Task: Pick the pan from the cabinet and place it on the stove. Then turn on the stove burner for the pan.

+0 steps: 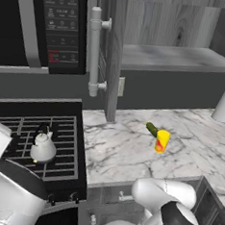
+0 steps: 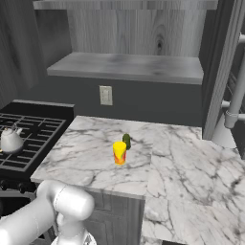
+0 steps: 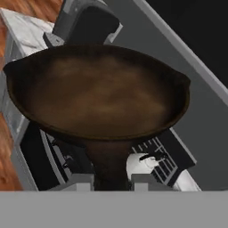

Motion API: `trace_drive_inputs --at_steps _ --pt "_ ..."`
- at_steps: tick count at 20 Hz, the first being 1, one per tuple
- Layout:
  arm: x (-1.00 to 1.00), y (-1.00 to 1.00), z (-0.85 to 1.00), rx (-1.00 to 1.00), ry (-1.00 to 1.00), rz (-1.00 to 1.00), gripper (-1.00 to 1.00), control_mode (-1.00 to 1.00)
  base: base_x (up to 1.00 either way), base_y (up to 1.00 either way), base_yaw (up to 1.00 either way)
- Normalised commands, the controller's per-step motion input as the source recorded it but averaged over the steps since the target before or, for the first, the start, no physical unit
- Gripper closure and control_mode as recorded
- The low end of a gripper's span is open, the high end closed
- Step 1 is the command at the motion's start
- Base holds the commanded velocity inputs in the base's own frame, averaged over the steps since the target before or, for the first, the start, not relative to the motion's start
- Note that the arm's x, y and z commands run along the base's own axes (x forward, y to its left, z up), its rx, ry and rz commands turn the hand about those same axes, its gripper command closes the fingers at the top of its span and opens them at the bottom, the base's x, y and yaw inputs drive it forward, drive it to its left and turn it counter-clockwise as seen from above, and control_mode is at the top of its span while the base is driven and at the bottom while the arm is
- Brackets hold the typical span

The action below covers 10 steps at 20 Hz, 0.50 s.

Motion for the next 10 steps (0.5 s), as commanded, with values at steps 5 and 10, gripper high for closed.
trace_drive_inputs --at_steps 5,10 --pt "0.16 0.27 -0.09 0.10 0.07 0.00 1.00 -1.00 0.00 0.00 0.00" --pt "0.13 0.29 -0.17 0.06 0.06 0.00 1.00 -1.00 0.00 0.00 0.00"
